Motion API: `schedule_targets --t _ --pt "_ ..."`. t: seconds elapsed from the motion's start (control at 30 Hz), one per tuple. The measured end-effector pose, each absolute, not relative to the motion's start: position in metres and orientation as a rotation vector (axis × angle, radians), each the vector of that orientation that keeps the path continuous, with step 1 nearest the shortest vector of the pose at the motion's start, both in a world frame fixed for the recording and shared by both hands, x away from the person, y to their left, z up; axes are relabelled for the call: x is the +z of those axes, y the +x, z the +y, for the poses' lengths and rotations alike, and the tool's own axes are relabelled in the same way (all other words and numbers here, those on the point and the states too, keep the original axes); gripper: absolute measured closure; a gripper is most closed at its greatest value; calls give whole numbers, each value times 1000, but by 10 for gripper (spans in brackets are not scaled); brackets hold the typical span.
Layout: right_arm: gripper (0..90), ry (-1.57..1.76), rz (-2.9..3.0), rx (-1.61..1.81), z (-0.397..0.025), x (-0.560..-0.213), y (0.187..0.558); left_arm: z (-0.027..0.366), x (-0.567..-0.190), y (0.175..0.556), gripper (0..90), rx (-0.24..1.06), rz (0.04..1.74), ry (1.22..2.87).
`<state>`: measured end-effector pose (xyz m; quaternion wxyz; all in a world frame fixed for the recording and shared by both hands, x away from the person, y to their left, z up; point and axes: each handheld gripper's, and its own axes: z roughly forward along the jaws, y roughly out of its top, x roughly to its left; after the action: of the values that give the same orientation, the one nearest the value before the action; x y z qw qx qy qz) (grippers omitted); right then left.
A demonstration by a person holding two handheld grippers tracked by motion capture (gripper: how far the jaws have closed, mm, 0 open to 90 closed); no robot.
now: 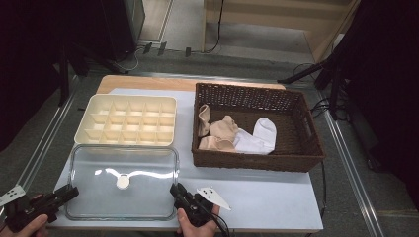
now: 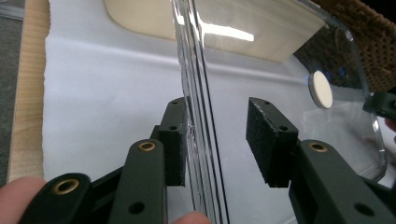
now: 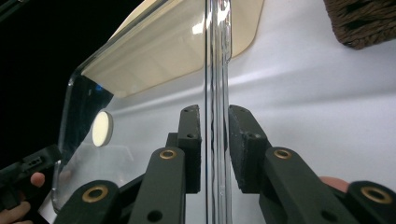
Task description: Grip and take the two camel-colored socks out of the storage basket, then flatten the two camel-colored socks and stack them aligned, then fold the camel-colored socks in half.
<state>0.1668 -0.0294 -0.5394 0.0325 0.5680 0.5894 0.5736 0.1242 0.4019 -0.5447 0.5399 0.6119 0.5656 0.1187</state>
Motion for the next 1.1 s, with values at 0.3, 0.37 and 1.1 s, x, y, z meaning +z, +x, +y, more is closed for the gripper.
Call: schedule_targets --t 0.3,0.37,1.1 --pt "757 1796 1837 1745 -30 -543 165 397 -547 122 562 306 1367 1488" --pt "757 1806 1843 1741 -29 -545 165 395 -547 122 533 333 1367 1517" --pt "673 1610 1891 1628 -43 -535 169 379 -540 125 350 495 1368 1514"
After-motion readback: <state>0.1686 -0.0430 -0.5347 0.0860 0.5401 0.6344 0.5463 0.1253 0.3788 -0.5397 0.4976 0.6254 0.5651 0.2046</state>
